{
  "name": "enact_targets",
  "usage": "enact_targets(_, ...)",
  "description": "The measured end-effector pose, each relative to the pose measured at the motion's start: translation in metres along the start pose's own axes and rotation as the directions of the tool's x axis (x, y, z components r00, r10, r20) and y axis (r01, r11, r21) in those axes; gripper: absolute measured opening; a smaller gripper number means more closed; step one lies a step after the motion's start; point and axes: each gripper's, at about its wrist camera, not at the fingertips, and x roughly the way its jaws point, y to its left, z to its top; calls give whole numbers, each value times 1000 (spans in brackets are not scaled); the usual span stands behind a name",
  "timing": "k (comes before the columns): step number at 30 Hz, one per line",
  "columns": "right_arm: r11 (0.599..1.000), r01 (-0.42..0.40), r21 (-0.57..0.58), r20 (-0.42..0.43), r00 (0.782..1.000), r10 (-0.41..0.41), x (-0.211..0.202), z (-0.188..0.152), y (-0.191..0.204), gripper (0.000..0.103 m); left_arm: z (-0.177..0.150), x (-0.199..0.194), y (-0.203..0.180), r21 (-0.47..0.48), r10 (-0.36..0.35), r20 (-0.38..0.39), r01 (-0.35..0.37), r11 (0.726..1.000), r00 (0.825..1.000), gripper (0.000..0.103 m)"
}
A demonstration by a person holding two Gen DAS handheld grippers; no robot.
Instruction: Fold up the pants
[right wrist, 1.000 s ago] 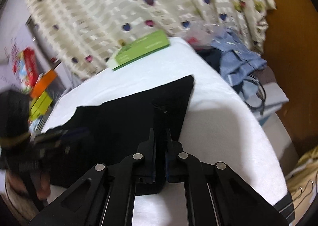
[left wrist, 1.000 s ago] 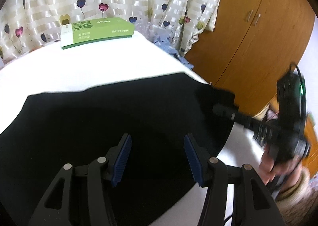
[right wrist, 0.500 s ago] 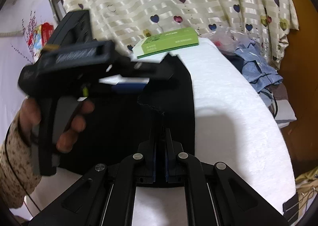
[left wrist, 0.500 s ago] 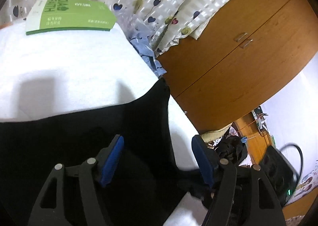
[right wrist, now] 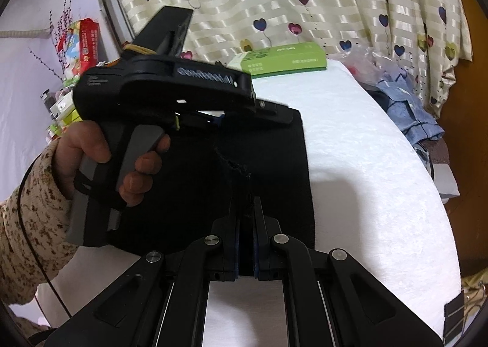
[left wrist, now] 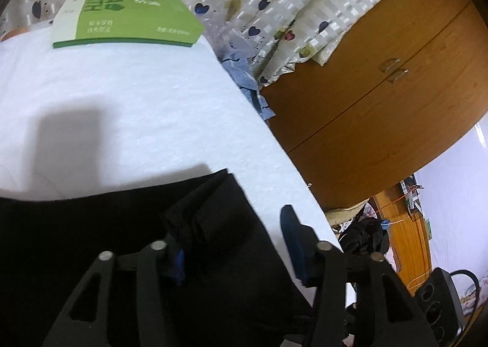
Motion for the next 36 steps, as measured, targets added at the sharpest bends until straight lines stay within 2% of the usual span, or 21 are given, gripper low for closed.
enact_targets(3, 1000, -4, -21, 8, 1000, 4, -2, 2, 8, 6, -3, -3, 5, -6, 16, -6, -16, 1000, 1000, 32)
enact_targets(5, 1000, -13, -29, 13, 1000, 13, -3, 4, 14, 6, -4, -7, 8, -7, 18, -2, -18, 1000, 1000, 14)
enact_targets(7, 999, -23, -36, 18, 1000, 24, -3, 5, 19, 6, -5, -15, 13, -22, 10, 14, -10, 1000, 1000, 9)
enact_targets(23, 987, -128, -102, 27, 991, 131, 2, 12, 75, 6, -15, -82, 39, -21, 38, 117, -36, 999, 992, 7)
enact_targets(36, 950, -257, -176, -23, 966, 257, 27, 16, 140, 6, -34, -145, 81, -16, 96, 190, -95, 995, 977, 7)
